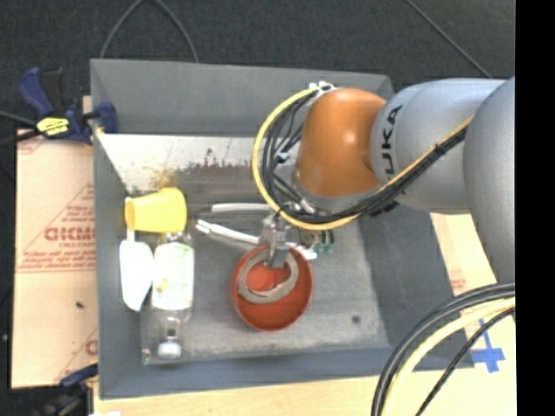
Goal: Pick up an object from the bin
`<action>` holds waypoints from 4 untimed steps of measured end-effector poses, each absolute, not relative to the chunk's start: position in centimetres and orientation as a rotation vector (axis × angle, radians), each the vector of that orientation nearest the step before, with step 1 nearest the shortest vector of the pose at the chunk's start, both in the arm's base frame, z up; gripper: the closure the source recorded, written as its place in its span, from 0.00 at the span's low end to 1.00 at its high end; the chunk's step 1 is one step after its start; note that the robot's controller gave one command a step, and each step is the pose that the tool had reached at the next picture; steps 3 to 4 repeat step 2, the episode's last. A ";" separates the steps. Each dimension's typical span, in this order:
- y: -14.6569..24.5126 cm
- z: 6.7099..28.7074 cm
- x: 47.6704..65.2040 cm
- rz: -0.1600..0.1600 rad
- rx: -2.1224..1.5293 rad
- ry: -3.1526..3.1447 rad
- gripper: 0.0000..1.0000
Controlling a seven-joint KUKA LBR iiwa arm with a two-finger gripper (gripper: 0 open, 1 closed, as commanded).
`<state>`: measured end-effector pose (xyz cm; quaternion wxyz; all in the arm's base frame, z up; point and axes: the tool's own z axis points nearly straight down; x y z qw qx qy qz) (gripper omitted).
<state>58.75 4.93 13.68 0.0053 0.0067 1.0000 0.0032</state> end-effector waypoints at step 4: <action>4.9 18.1 59.0 0.012 0.024 3.121 1.00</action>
Offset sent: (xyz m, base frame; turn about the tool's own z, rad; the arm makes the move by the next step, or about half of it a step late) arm 0.0016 0.0000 0.0464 0.0006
